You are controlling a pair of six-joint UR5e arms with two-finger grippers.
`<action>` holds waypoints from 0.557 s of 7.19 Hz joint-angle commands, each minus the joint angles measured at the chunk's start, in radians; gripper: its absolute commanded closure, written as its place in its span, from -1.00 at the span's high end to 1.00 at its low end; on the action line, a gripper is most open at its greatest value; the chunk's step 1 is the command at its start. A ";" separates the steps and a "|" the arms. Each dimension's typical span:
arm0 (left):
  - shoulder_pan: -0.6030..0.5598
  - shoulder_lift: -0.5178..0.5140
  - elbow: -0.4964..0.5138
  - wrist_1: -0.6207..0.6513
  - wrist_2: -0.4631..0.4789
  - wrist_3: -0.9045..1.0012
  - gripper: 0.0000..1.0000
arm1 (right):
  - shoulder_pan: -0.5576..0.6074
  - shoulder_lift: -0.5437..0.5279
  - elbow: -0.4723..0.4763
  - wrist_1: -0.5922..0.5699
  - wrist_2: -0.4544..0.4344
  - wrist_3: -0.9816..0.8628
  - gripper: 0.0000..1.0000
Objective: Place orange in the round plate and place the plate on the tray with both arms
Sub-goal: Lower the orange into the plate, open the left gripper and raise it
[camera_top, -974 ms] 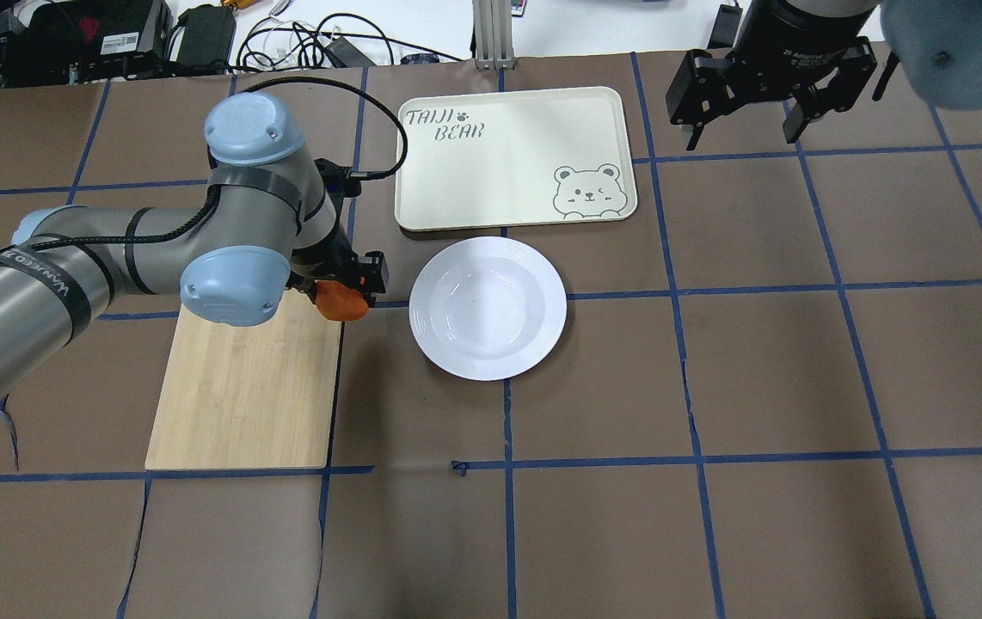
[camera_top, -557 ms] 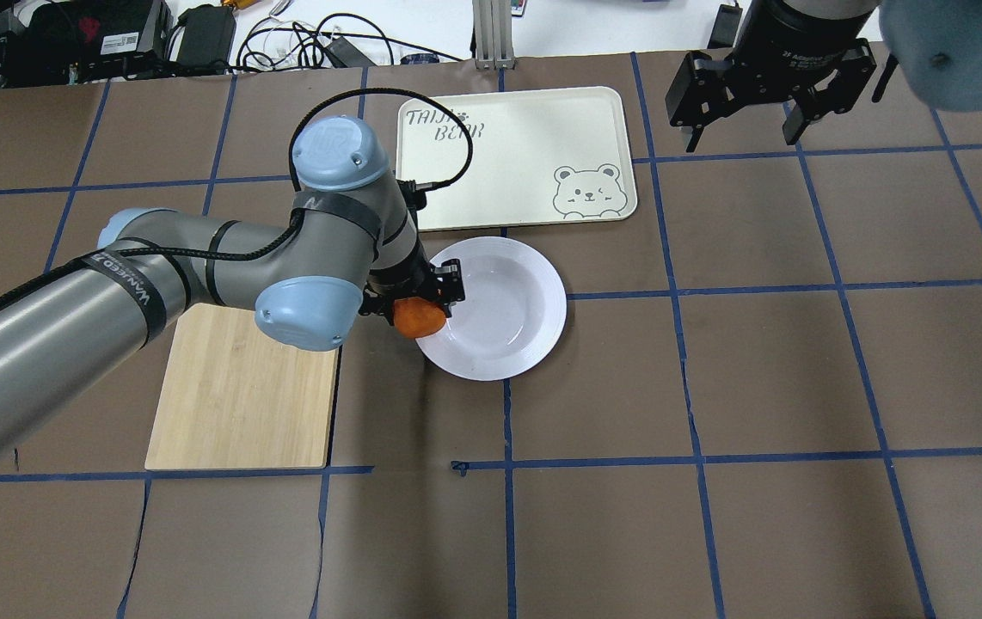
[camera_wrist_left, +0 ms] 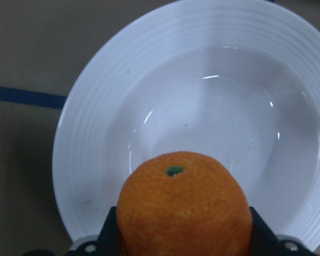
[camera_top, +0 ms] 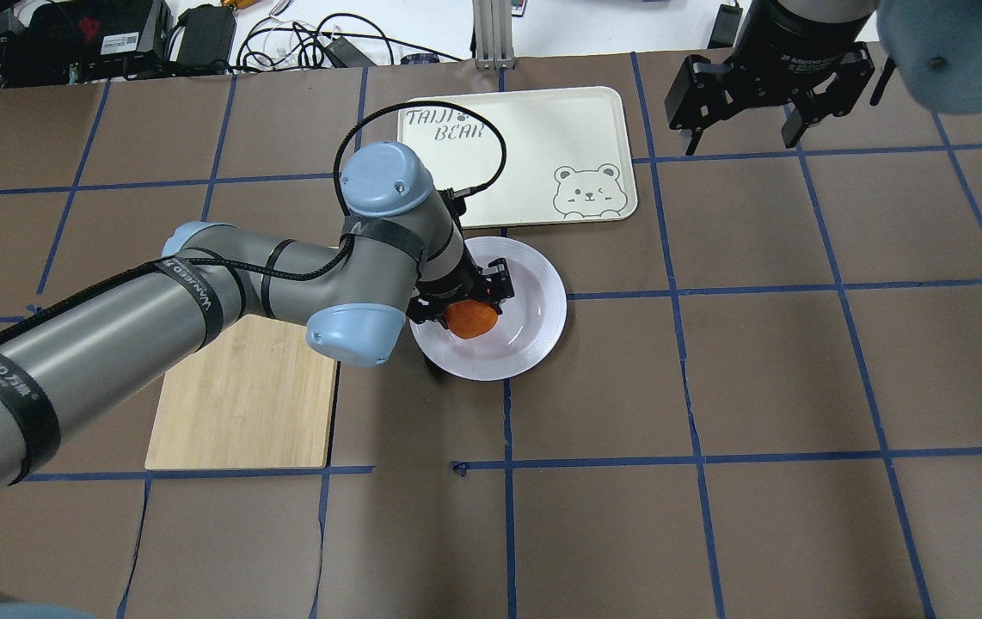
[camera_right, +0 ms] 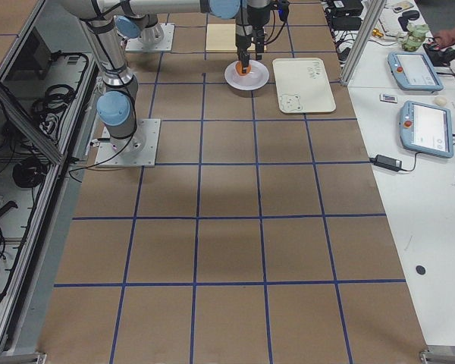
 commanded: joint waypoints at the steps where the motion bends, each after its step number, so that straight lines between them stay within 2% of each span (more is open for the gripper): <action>1: -0.005 -0.019 0.002 0.017 0.003 0.016 0.98 | -0.006 0.010 0.001 -0.001 0.010 -0.002 1.00; 2: -0.004 0.004 0.009 0.028 0.007 0.014 1.00 | -0.016 0.015 0.003 -0.004 0.098 -0.002 1.00; 3: -0.007 0.024 0.062 0.005 0.013 0.016 1.00 | -0.038 0.015 0.004 -0.001 0.131 -0.004 1.00; 4: -0.011 0.050 0.128 -0.101 0.016 0.017 1.00 | -0.053 0.015 0.017 -0.001 0.129 -0.004 1.00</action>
